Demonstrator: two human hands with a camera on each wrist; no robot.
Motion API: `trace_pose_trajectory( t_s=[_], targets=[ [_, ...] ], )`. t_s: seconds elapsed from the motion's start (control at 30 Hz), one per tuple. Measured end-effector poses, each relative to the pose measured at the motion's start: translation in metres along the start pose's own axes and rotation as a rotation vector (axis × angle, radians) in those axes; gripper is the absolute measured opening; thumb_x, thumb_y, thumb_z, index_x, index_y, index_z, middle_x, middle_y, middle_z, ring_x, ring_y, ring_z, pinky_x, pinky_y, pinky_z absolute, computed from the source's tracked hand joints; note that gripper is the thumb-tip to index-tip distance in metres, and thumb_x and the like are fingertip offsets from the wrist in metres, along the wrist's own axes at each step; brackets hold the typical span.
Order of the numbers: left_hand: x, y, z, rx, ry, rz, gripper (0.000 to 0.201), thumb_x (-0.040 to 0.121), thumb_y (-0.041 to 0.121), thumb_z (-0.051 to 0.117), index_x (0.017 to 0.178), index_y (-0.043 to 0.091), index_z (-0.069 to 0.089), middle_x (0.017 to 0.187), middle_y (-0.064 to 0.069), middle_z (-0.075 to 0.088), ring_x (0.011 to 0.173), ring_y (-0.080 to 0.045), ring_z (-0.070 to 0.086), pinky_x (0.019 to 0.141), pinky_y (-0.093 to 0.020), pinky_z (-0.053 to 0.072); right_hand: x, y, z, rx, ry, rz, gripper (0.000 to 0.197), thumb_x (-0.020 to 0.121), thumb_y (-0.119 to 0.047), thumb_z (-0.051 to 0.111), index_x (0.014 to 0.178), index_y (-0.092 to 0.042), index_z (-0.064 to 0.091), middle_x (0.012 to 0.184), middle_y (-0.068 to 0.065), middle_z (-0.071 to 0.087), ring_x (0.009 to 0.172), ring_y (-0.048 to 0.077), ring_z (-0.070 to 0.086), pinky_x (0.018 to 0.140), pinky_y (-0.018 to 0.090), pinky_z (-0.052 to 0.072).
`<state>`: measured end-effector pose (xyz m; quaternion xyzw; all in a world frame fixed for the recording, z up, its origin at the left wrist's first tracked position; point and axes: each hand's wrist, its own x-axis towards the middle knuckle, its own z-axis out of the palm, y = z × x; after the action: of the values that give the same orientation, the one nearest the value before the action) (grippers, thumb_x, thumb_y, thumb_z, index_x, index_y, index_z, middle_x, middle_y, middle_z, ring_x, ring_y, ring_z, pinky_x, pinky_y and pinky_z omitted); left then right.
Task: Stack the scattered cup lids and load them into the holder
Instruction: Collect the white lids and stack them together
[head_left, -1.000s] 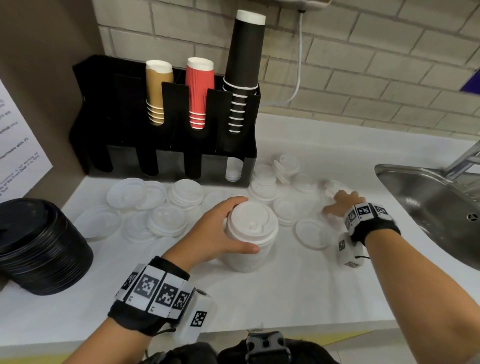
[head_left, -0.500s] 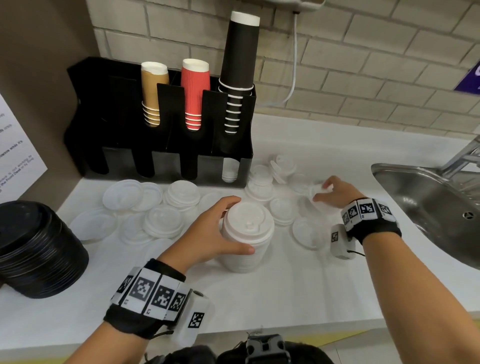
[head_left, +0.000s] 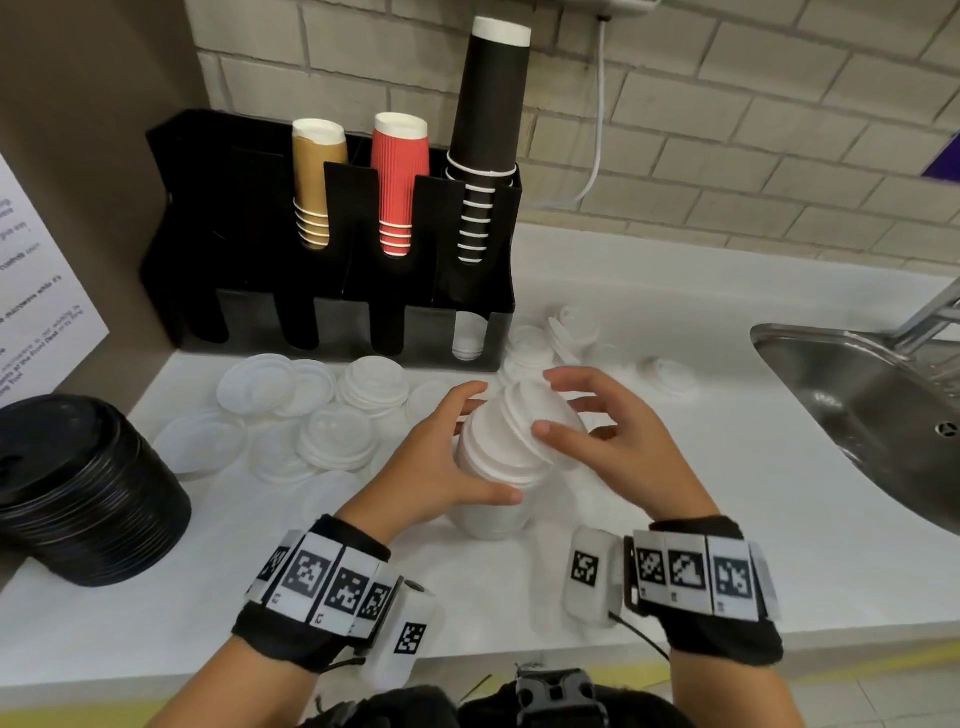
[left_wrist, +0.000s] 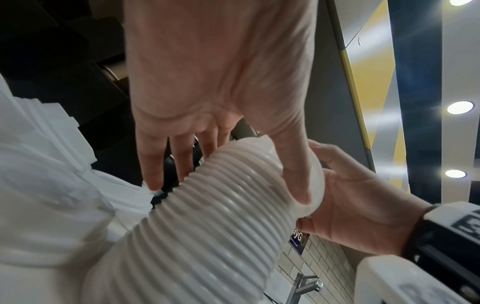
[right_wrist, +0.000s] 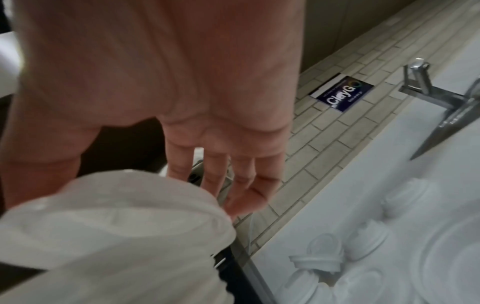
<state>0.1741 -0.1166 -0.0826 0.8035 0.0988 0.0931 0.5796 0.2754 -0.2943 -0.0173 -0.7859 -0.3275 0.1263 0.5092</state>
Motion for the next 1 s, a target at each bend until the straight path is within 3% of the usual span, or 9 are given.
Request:
trace_pose_trajectory(
  t_s=[0.1, 0.27, 0.43, 0.67, 0.77, 0.83, 0.93, 1.0],
  targets=[
    [0.000, -0.001, 0.002, -0.008, -0.005, -0.006, 0.117, 0.056, 0.029, 0.094, 0.145, 0.042, 0.020, 0.126, 0.030, 0.044, 0.116, 0.012, 0.045, 0.086, -0.006, 0.039, -0.004, 0.000, 0.008, -0.108, -0.018, -0.031, 0.041, 0.073, -0.028, 0.081, 0.110, -0.032, 0.063, 0.116, -0.015, 0.061, 0.101, 0.003, 0.058, 0.071, 0.012, 0.044],
    [0.001, -0.003, 0.004, -0.026, -0.003, -0.022, 0.129, 0.055, 0.028, 0.095, 0.149, 0.042, 0.008, 0.127, 0.027, 0.045, 0.117, 0.010, 0.047, 0.088, -0.012, 0.043, 0.000, -0.002, 0.018, -0.187, -0.030, -0.061, 0.043, 0.071, -0.029, 0.083, 0.110, -0.031, 0.064, 0.115, -0.015, 0.062, 0.104, 0.005, 0.055, 0.076, 0.012, 0.042],
    [0.000, -0.004, 0.003, -0.042, 0.003, -0.026, 0.131, 0.055, 0.027, 0.095, 0.149, 0.041, 0.005, 0.122, 0.031, 0.045, 0.105, 0.024, 0.045, 0.080, 0.001, 0.041, 0.005, -0.006, 0.027, -0.299, -0.080, -0.107, 0.053, 0.067, -0.031, 0.083, 0.115, -0.034, 0.061, 0.114, -0.014, 0.060, 0.107, 0.007, 0.050, 0.084, 0.018, 0.038],
    [0.001, -0.004, 0.003, -0.038, 0.000, -0.034, 0.132, 0.055, 0.027, 0.095, 0.150, 0.041, 0.004, 0.125, 0.028, 0.047, 0.106, 0.022, 0.046, 0.081, 0.001, 0.040, 0.005, -0.004, 0.029, -0.379, -0.121, -0.144, 0.058, 0.066, -0.029, 0.083, 0.119, -0.032, 0.060, 0.117, -0.015, 0.057, 0.111, 0.007, 0.045, 0.084, 0.010, 0.033],
    [0.001, -0.003, 0.002, -0.030, 0.001, -0.034, 0.127, 0.056, 0.027, 0.095, 0.149, 0.043, 0.010, 0.126, 0.027, 0.046, 0.111, 0.015, 0.048, 0.082, -0.004, 0.042, 0.007, -0.008, 0.022, -0.363, -0.196, -0.142, 0.056, 0.067, -0.035, 0.084, 0.117, -0.036, 0.060, 0.118, -0.016, 0.059, 0.108, -0.001, 0.047, 0.085, 0.004, 0.032],
    [0.000, -0.001, 0.001, -0.017, -0.005, -0.025, 0.115, 0.056, 0.028, 0.094, 0.145, 0.042, 0.023, 0.127, 0.026, 0.047, 0.114, 0.010, 0.047, 0.085, -0.008, 0.043, 0.018, -0.009, 0.006, -0.275, -0.171, -0.140, 0.045, 0.070, -0.038, 0.082, 0.110, -0.037, 0.062, 0.114, -0.019, 0.061, 0.103, -0.008, 0.050, 0.080, 0.000, 0.034],
    [0.000, -0.001, -0.001, 0.003, -0.007, -0.002, 0.088, 0.058, 0.028, 0.093, 0.127, 0.047, 0.042, 0.121, 0.031, 0.052, 0.111, 0.017, 0.046, 0.086, -0.005, 0.042, 0.059, 0.000, -0.021, -0.164, 0.016, -0.054, 0.023, 0.083, -0.030, 0.072, 0.106, -0.028, 0.066, 0.109, -0.015, 0.064, 0.096, 0.006, 0.057, 0.075, 0.004, 0.040],
    [0.000, 0.000, -0.001, -0.003, -0.003, 0.005, 0.080, 0.059, 0.027, 0.093, 0.118, 0.050, 0.045, 0.116, 0.036, 0.054, 0.109, 0.021, 0.045, 0.084, 0.000, 0.039, 0.096, 0.014, -0.034, -0.266, 0.036, 0.088, 0.027, 0.089, -0.026, 0.067, 0.115, -0.019, 0.063, 0.117, -0.002, 0.060, 0.103, 0.013, 0.055, 0.082, 0.015, 0.040]
  ],
)
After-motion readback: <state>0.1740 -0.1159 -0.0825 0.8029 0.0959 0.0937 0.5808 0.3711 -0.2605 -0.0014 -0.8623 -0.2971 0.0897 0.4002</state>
